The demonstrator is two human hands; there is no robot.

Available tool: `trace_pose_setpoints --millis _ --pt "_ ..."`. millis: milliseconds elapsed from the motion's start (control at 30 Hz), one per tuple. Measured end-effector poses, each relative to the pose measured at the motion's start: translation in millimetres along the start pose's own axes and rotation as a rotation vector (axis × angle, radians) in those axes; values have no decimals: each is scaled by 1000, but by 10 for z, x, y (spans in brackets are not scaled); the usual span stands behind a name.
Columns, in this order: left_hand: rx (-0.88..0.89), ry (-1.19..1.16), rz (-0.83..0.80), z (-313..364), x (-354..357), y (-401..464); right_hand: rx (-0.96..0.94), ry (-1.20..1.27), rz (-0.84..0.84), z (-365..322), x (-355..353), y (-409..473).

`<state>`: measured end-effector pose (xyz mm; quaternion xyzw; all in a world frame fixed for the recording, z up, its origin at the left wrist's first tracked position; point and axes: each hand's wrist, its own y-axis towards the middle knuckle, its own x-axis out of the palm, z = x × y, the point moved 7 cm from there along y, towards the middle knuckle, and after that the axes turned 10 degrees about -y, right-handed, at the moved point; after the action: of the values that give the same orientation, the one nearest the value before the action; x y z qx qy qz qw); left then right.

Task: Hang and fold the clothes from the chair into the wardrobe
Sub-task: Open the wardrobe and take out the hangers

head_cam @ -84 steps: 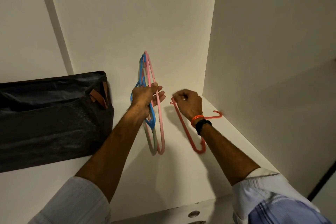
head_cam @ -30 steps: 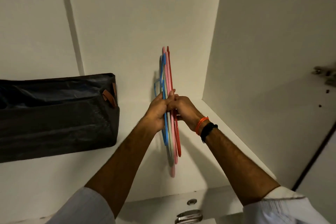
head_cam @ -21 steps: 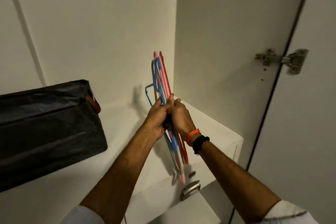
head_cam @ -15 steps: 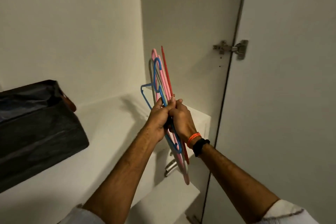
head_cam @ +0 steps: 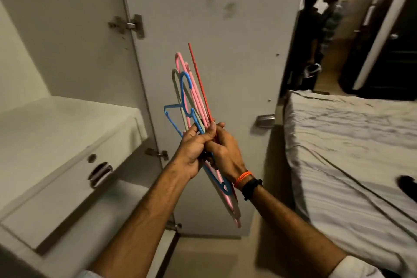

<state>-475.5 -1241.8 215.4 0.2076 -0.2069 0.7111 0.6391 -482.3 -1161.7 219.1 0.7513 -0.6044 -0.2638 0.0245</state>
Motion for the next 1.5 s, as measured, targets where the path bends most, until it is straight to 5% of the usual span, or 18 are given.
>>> trace_pose_setpoints --millis 333,600,1100,1500 --pt "-298 -38 -119 -2157 1805 -349 191 -245 212 1355 -2238 -1252" --pt "-499 191 -199 -3627 2696 -75 444 -279 331 2470 -3420 -1782" --pt "-794 430 -225 -5692 3443 1150 896 -462 185 4382 -4725 -1670" --pt "-852 401 10 -6515 3696 1880 866 -438 219 5546 -5157 -1278"
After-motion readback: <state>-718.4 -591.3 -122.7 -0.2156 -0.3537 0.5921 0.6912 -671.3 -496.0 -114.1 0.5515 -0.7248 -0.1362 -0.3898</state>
